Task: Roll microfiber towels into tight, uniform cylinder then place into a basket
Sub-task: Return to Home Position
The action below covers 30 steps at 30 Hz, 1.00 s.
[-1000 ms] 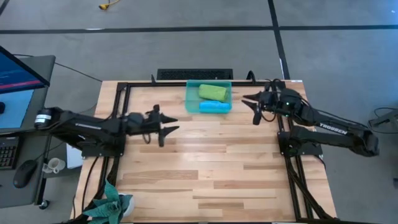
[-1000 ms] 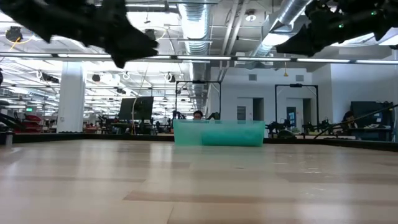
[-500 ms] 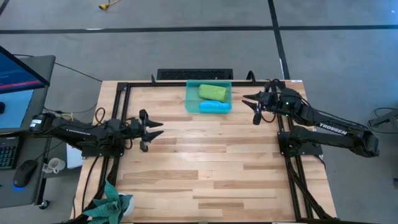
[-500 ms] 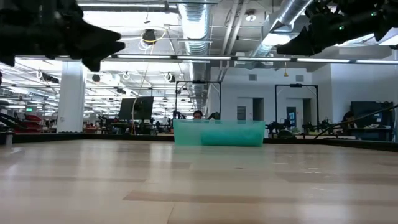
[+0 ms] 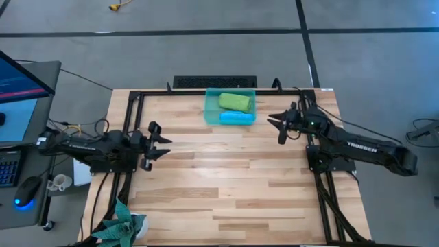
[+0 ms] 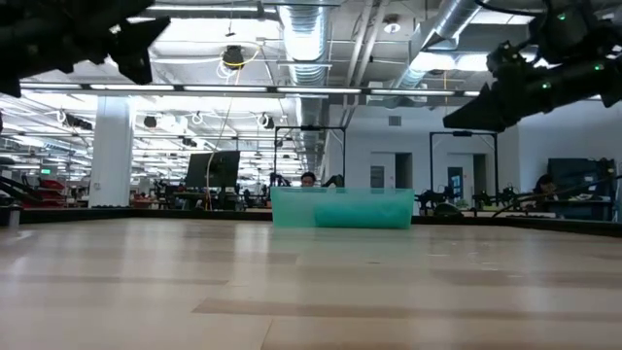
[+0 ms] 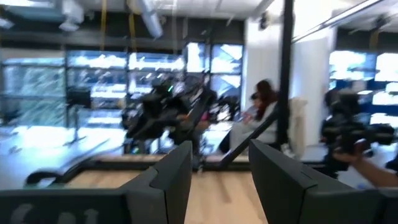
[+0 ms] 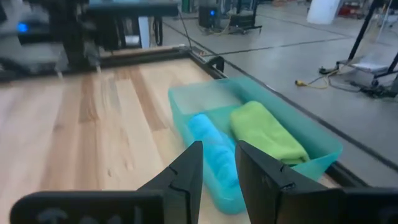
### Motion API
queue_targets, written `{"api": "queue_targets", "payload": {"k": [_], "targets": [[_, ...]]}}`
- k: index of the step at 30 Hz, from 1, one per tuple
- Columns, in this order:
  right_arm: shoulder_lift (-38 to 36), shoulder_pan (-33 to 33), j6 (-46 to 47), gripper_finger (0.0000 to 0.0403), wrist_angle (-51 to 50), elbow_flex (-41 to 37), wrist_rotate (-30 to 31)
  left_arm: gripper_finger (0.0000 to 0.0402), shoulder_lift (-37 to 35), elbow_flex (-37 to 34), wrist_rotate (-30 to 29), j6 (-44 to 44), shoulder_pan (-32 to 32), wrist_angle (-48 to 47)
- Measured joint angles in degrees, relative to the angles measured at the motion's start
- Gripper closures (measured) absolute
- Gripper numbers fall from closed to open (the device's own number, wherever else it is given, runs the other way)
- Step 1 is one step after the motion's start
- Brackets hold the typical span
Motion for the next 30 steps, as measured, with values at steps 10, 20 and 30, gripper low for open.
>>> {"api": "queue_targets", "payload": {"k": [10,20,30], "targets": [[-13.5,0.6,4.8,0.0285,-3.6,-2.5,-0.1,0.0252,-19.2,1.3,1.6,-0.1,0.0,-23.6],[-22.4,0.5,5.1,0.0285,-14.6,-2.6,-0.1,0.0252,-20.7,0.0,-2.7,5.1,0.0,-29.5],[-22.8,2.3,11.3,0.0285,-5.3,-11.4,1.6,0.0252,-20.5,-0.1,-5.4,1.7,0.0,-34.0]]}}
